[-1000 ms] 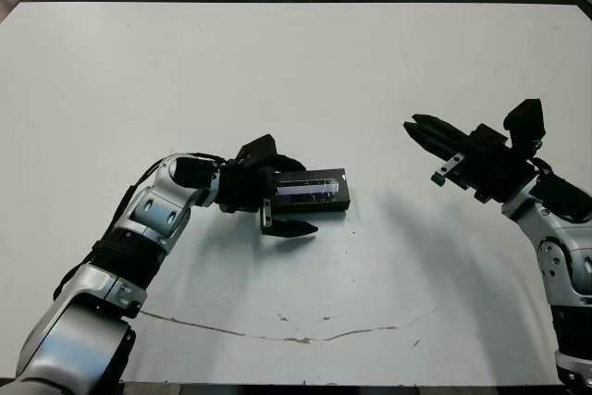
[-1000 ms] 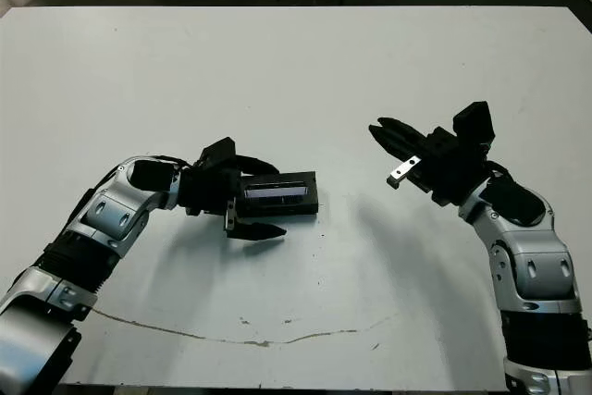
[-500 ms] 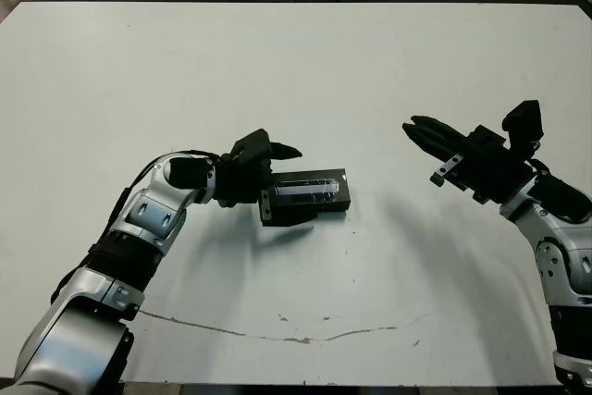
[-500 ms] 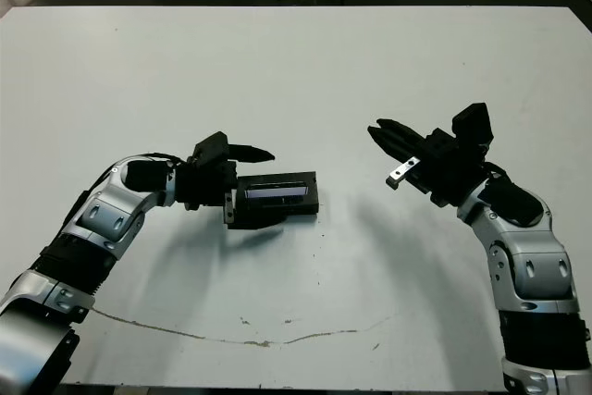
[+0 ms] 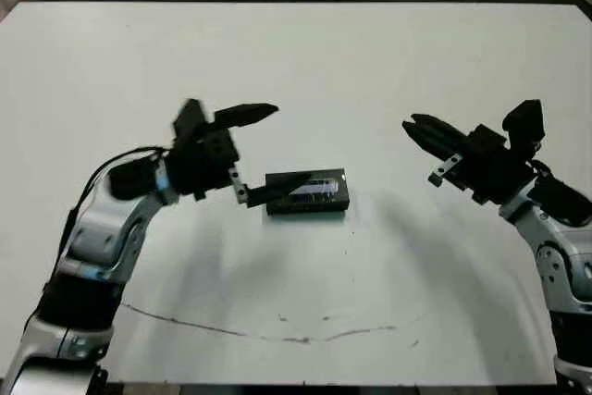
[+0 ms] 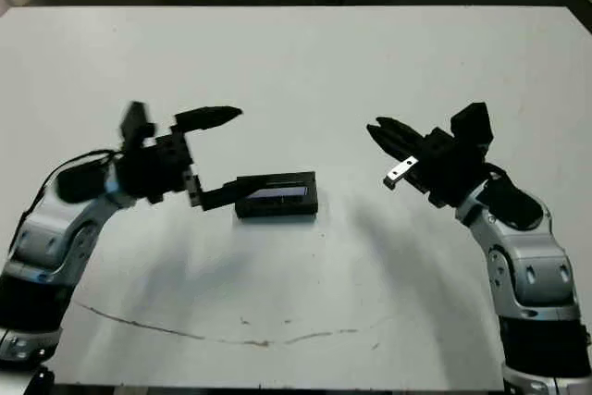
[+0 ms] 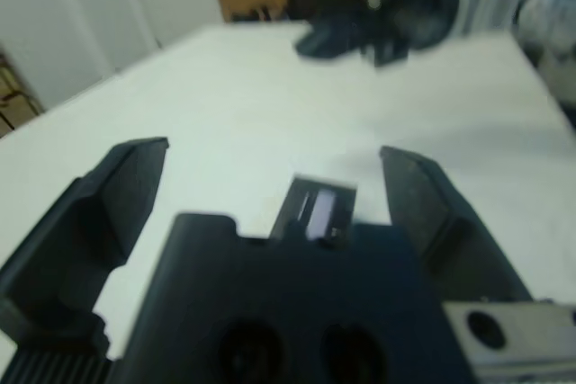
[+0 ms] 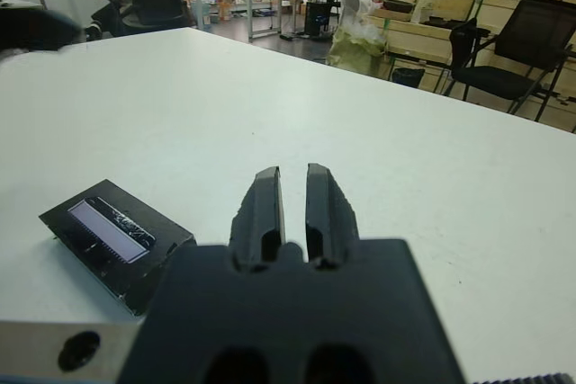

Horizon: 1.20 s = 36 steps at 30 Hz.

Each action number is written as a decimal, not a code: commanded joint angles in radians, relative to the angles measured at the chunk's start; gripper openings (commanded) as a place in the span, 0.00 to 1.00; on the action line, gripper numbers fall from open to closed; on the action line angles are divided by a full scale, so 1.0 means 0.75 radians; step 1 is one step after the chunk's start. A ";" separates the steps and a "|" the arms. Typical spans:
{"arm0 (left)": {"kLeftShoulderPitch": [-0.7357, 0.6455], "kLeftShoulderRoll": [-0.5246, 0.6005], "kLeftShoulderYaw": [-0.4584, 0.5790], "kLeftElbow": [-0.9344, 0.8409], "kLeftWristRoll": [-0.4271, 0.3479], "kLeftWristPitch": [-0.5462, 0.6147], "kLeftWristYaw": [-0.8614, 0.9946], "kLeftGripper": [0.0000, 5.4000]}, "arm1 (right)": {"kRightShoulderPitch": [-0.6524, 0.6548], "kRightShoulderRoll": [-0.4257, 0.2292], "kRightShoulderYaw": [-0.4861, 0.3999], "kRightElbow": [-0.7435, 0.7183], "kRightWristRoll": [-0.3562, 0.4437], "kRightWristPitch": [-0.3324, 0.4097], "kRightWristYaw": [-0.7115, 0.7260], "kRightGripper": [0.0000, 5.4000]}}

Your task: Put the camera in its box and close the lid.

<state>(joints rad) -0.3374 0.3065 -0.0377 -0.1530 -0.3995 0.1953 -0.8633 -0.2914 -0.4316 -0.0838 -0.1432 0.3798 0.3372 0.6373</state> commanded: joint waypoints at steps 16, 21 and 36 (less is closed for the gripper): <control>0.279 -0.527 -0.248 -0.095 0.427 0.080 1.003 0.38 | -0.014 0.012 0.003 0.101 -0.003 -0.062 0.023 0.00; 0.243 -0.558 -0.295 -0.040 0.430 0.136 1.006 0.16 | -0.011 0.009 0.005 0.090 -0.007 -0.046 0.011 0.00; 0.214 -0.593 -0.380 0.039 0.437 0.331 0.998 0.00 | -0.003 0.019 0.003 0.094 0.000 -0.057 0.014 0.00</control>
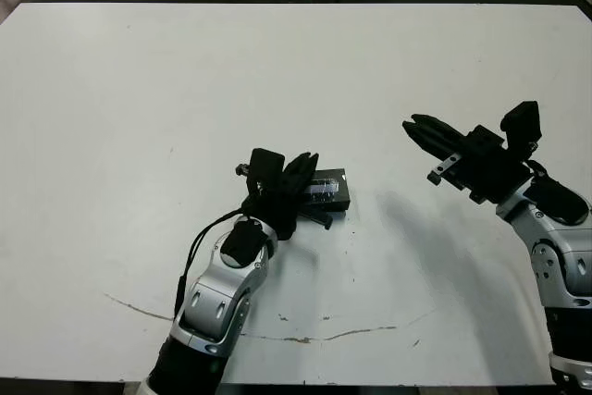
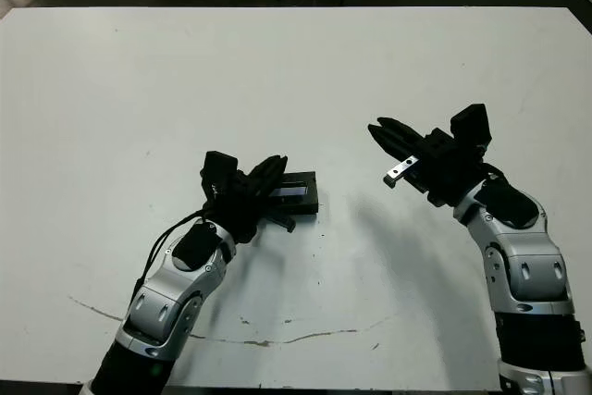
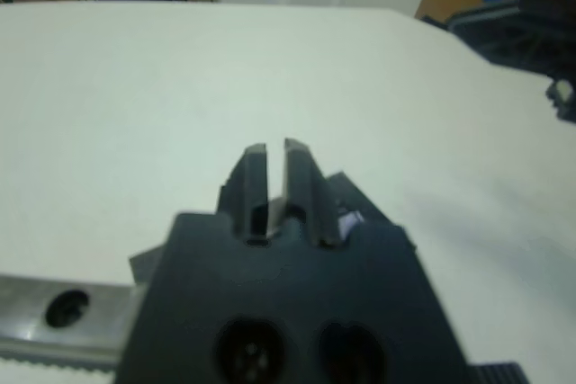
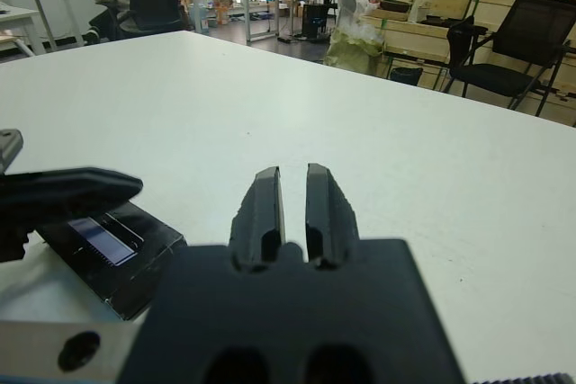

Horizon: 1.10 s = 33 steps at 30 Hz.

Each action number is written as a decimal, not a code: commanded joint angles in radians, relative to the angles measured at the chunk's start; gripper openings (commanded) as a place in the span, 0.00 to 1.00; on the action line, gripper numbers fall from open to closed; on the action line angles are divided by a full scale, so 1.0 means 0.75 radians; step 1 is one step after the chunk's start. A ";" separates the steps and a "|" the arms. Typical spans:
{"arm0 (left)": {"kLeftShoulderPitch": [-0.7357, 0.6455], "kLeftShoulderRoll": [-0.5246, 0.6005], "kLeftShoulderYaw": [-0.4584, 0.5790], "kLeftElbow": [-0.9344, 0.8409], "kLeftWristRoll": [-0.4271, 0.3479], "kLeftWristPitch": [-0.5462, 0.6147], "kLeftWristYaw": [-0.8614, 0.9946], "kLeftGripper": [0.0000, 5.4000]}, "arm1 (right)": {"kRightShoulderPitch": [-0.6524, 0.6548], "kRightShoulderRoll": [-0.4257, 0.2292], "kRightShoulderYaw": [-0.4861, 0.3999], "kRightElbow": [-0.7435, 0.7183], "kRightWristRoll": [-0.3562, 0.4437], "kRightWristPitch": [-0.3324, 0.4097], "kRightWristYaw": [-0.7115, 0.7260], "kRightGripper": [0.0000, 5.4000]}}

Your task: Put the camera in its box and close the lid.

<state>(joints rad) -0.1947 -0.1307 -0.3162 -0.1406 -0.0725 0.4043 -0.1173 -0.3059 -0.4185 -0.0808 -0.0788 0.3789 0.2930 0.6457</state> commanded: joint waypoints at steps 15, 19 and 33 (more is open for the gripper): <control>-0.070 0.014 0.022 0.311 0.019 0.199 -0.016 0.00 | 0.022 0.006 -0.004 0.013 0.005 0.003 0.003 0.00; -0.088 0.004 0.057 0.358 0.012 0.224 -0.002 0.00 | 0.025 0.004 -0.001 0.005 -0.001 0.005 -0.005 0.00; 0.007 0.085 0.103 0.060 -0.036 0.209 -0.098 0.00 | 0.027 0.003 -0.004 0.006 0.003 0.014 -0.009 0.00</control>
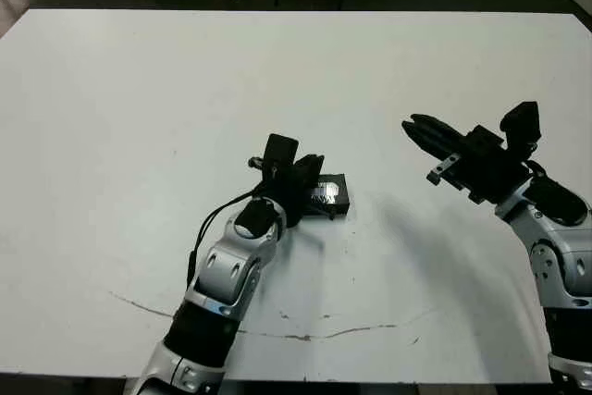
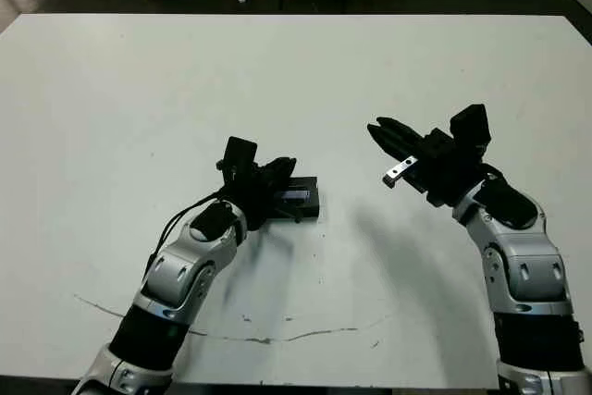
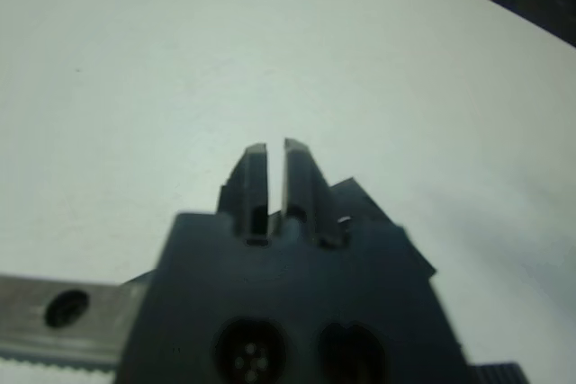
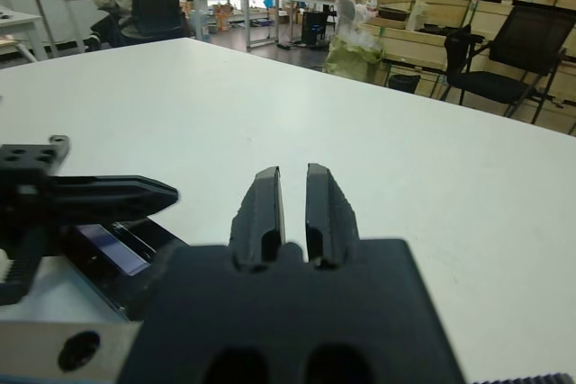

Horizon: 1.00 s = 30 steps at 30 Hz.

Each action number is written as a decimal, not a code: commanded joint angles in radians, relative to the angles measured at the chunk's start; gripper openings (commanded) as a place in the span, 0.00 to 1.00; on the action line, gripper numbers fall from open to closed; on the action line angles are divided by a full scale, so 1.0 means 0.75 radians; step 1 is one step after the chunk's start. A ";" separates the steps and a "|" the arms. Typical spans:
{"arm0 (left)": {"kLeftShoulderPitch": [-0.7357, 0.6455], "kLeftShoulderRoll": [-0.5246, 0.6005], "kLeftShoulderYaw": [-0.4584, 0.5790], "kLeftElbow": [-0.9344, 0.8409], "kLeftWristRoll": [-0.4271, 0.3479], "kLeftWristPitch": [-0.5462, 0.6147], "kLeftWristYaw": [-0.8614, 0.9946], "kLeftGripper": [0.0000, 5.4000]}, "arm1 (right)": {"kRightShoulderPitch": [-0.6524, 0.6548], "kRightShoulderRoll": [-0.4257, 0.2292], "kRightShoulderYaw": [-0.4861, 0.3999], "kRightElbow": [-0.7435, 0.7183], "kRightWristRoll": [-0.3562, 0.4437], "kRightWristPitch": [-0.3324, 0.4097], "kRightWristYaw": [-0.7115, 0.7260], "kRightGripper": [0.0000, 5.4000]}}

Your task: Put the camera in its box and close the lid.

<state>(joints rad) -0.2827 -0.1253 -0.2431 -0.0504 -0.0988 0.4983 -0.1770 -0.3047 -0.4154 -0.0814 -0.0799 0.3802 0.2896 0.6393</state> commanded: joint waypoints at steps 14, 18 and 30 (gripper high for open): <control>0.178 0.225 0.214 -0.595 -0.243 0.192 -0.109 0.00 | 0.017 0.003 -0.010 0.034 0.005 -0.020 0.022 0.00; 0.126 0.249 0.315 -0.586 -0.299 0.169 -0.099 0.00 | 0.017 0.013 -0.018 0.043 0.014 -0.031 0.024 0.00; -0.029 0.353 0.491 -0.232 -0.039 -0.405 0.054 0.00 | 0.080 0.124 -0.044 -0.123 -0.066 -0.064 -0.252 0.00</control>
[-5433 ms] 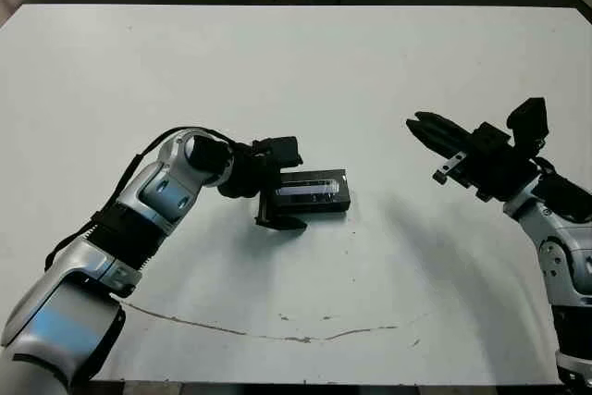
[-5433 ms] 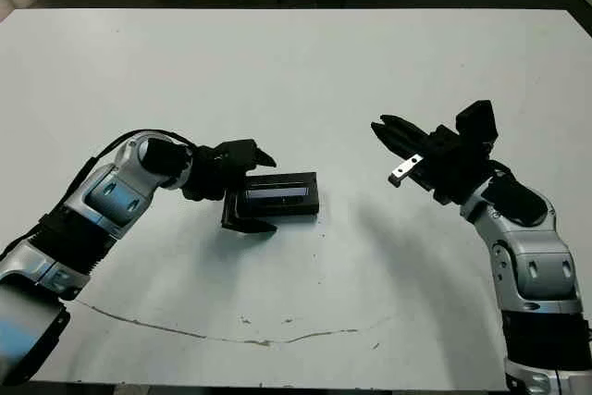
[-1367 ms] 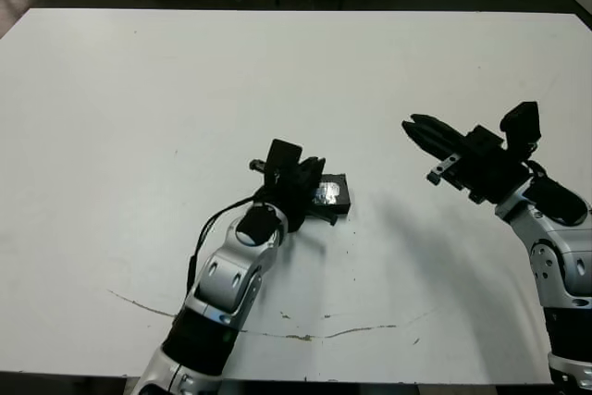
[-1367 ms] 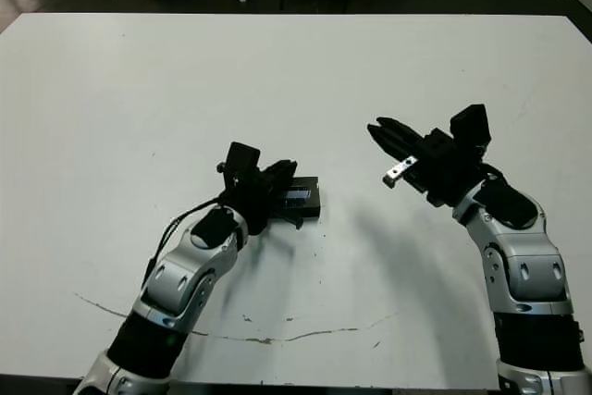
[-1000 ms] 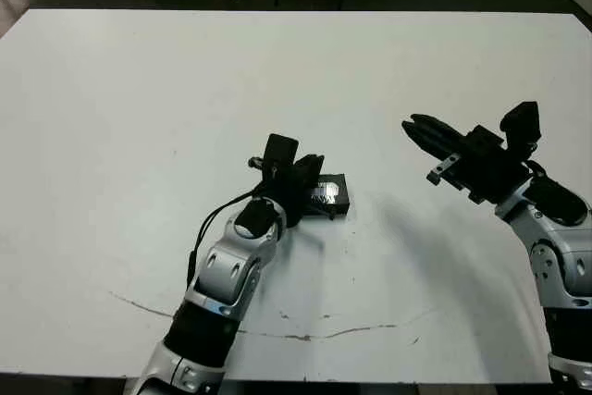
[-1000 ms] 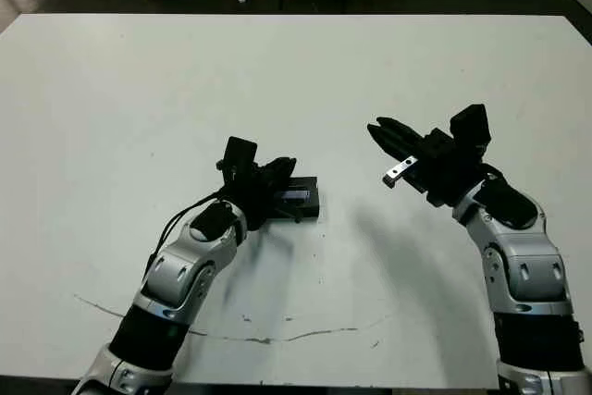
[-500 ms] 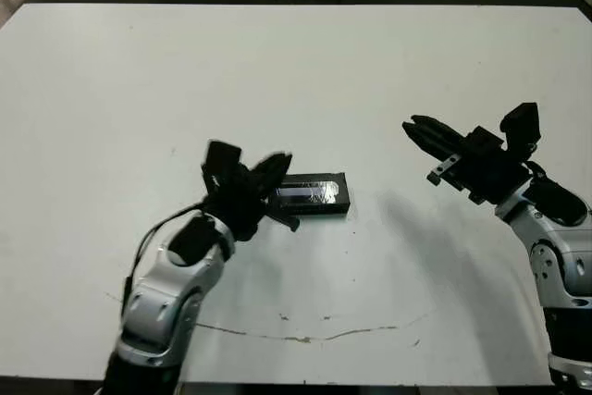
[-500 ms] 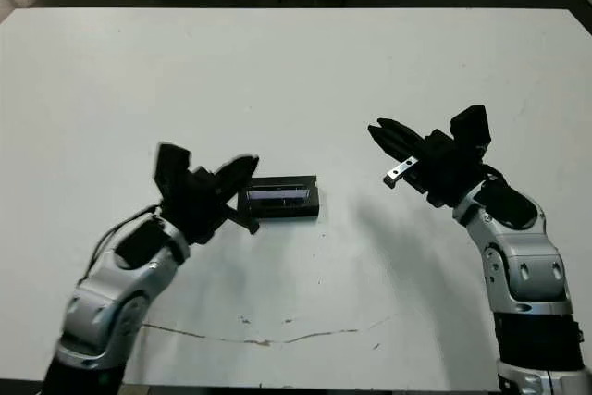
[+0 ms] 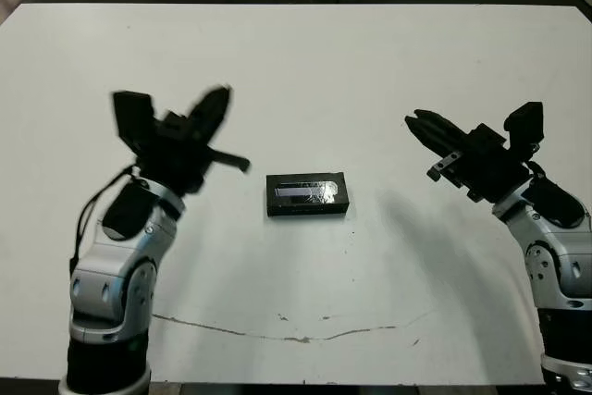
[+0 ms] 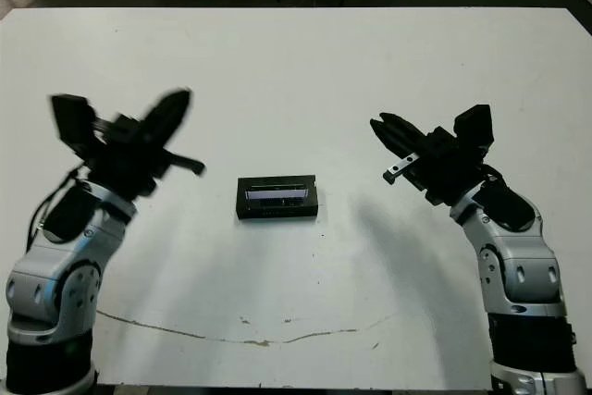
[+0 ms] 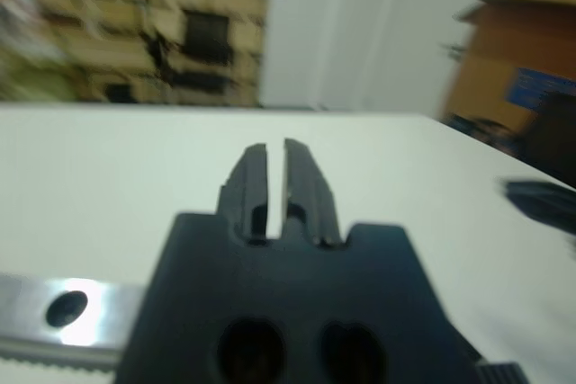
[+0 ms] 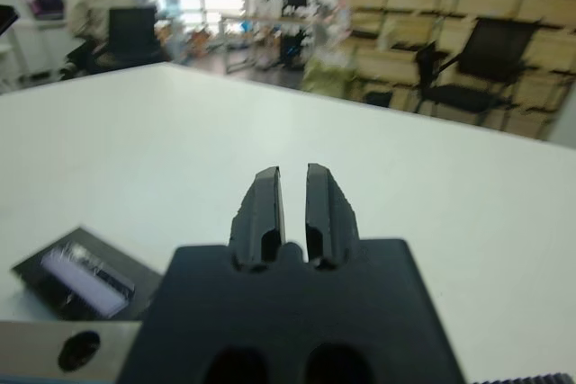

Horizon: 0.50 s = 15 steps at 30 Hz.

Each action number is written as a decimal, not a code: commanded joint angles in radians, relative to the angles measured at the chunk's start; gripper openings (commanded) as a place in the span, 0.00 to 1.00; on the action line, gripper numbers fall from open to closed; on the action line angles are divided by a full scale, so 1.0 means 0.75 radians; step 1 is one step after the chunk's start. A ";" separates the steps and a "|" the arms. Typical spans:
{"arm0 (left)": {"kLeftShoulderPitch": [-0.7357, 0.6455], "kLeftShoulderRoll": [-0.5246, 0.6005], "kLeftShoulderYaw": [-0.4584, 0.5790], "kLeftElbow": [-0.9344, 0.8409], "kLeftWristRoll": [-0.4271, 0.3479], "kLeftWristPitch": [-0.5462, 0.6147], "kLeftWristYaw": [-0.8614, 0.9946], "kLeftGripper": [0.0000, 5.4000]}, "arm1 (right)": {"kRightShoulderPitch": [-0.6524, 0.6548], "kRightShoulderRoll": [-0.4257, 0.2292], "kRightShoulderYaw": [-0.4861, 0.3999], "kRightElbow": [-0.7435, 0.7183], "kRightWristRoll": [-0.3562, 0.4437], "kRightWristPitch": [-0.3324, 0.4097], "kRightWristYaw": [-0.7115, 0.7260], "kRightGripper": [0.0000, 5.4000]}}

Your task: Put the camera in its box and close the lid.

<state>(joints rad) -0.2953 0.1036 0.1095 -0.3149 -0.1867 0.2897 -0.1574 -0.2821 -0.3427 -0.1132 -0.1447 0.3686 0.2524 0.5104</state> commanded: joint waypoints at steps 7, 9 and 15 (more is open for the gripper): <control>-0.074 0.075 0.092 0.420 0.162 -0.452 0.120 0.00 | 0.069 0.110 0.026 -0.176 -0.239 0.068 -0.390 0.00; -0.072 0.067 0.096 0.441 0.171 -0.474 0.146 0.00 | 0.070 0.113 0.047 -0.218 -0.306 0.109 -0.454 0.00; -0.054 0.049 0.090 0.495 0.153 -0.554 0.159 0.00 | 0.083 0.120 0.075 -0.267 -0.388 0.108 -0.501 0.00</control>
<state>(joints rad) -0.3548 0.1470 0.1750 0.0305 -0.0671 -0.1186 -0.0375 -0.2454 -0.2582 -0.0577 -0.3419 0.0915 0.3234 0.1444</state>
